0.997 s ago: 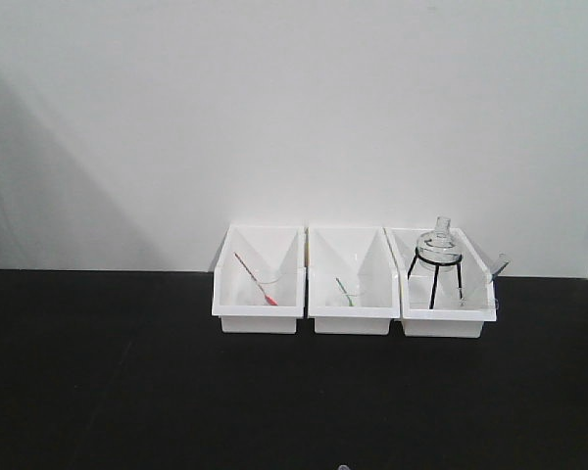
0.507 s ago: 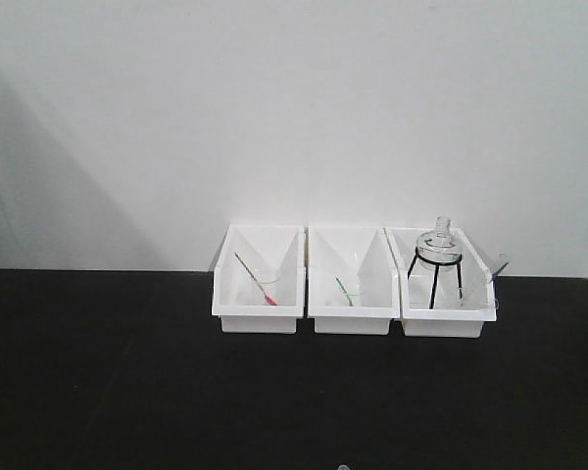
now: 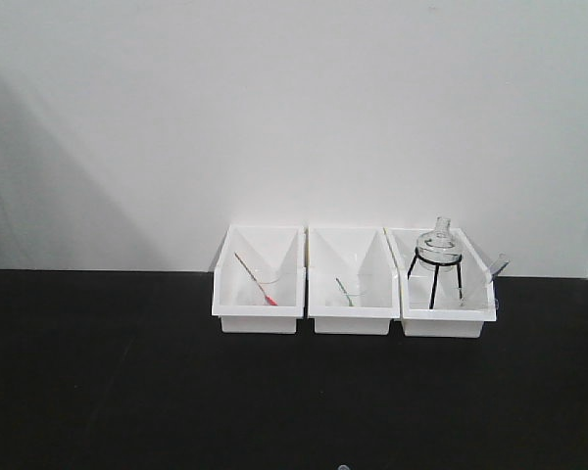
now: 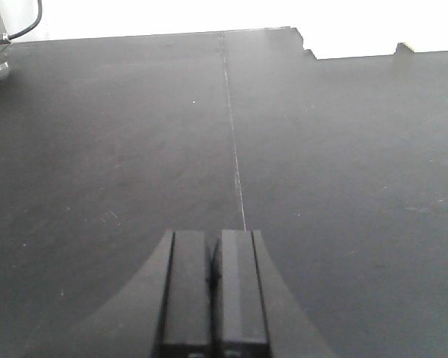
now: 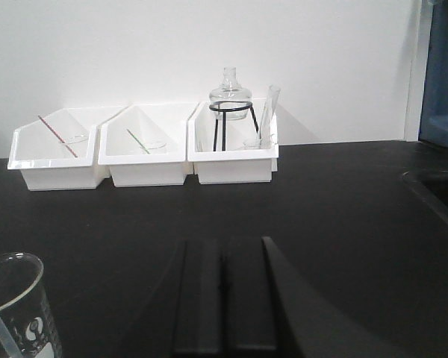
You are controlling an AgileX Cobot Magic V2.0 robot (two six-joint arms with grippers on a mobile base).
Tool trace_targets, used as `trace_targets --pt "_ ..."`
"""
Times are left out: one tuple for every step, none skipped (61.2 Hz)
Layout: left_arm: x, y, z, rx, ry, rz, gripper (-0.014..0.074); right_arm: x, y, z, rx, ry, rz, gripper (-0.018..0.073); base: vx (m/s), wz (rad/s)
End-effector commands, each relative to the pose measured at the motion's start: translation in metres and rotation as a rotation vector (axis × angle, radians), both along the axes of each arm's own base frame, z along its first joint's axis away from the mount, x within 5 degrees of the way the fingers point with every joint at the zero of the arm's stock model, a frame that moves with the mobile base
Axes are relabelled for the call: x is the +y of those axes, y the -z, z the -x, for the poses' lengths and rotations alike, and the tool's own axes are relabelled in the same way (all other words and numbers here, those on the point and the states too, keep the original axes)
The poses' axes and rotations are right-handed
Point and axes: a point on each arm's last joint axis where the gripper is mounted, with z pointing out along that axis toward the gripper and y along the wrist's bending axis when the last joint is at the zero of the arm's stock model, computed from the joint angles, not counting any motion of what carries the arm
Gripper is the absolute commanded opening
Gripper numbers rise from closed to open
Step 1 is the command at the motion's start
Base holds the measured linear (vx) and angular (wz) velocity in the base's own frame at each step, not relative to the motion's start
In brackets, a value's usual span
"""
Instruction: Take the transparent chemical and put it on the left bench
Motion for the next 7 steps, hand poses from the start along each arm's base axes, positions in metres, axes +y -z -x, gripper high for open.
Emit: trace_targets --pt "0.0002 -0.0027 0.0015 -0.081 0.001 0.014 -0.0003 -0.0002 -0.0058 0.0004 -0.090 0.004 0.000 -0.0008 0.00 0.00" --pt "0.0002 -0.0027 0.0015 -0.081 0.001 0.014 -0.0003 -0.0002 -0.0058 0.0004 -0.090 0.004 0.000 -0.0008 0.00 0.00" --pt "0.0002 -0.0027 0.0015 -0.081 0.001 0.014 -0.0003 -0.0002 -0.0058 0.0004 -0.090 0.004 0.000 -0.0008 0.00 0.00" --pt "0.0002 -0.0027 0.0015 -0.081 0.001 0.014 -0.0003 -0.0002 -0.0058 0.0004 -0.090 0.004 0.000 -0.0008 0.00 0.00" --pt "0.0002 -0.0027 0.0015 -0.081 0.001 0.014 -0.0003 -0.0002 -0.0058 0.0004 -0.090 0.004 0.000 -0.0008 0.00 0.00" --pt "0.0002 -0.0027 0.0015 -0.081 0.001 0.014 -0.0003 -0.0002 -0.0058 0.0004 -0.090 0.004 0.000 -0.0008 0.00 0.00" --pt "0.0002 -0.0027 0.0015 -0.081 0.001 0.014 -0.0003 -0.0002 -0.0058 0.0004 -0.090 0.004 0.000 -0.0008 0.00 0.00"
